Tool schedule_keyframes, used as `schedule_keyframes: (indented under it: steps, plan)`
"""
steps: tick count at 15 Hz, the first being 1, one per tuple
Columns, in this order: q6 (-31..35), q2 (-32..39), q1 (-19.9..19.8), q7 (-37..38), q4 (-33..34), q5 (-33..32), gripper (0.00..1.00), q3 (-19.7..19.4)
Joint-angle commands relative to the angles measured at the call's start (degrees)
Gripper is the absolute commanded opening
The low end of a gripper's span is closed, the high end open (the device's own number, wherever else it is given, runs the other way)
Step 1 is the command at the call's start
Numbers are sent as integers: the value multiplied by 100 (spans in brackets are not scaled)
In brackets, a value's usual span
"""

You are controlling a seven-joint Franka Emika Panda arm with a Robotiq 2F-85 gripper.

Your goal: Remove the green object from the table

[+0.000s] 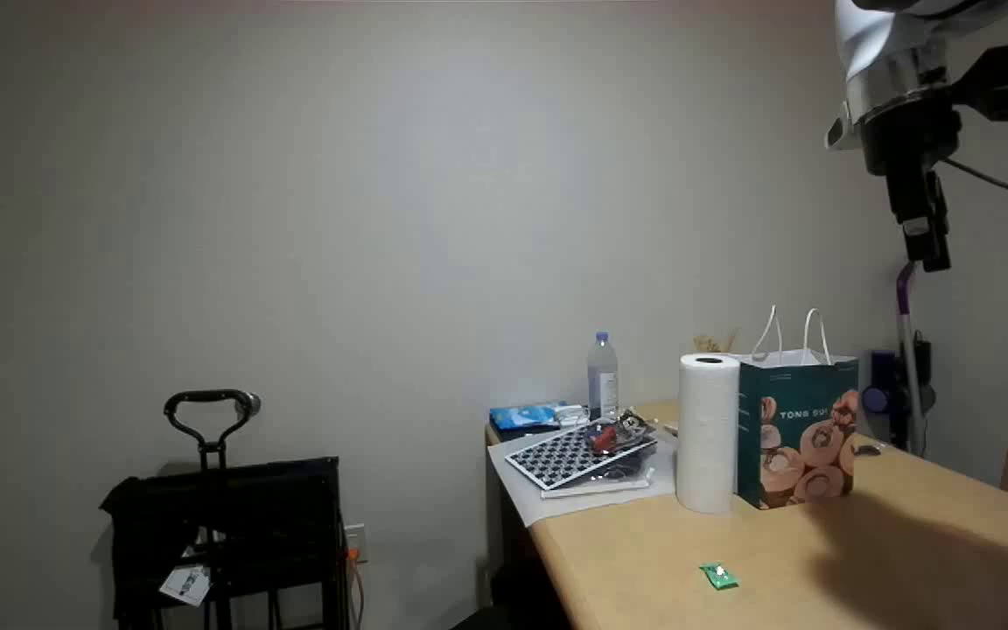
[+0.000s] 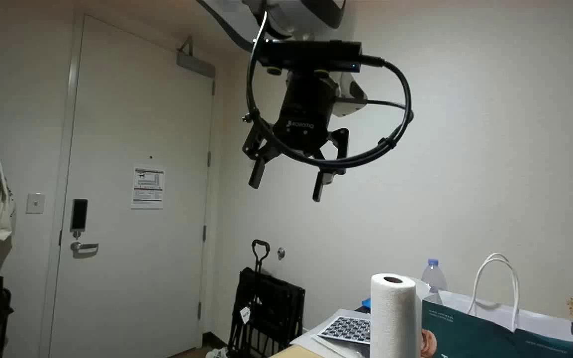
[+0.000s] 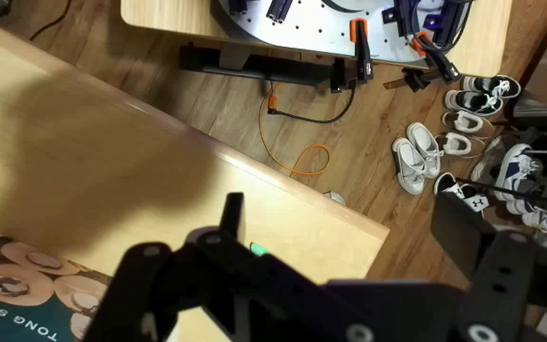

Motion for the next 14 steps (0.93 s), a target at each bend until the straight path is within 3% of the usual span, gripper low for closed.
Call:
schedule_keyframes:
  steps: [1,7,11,14]
  plan:
    - [-9,25,-110,-43,15,34,100,84]
    - [-68,812,187,-535,406,-213,100,330]
    - [-177,2001,408,-926,1049,-57,100,567]
    - [-500,2547,310,-1025,1567,-74,100,792]
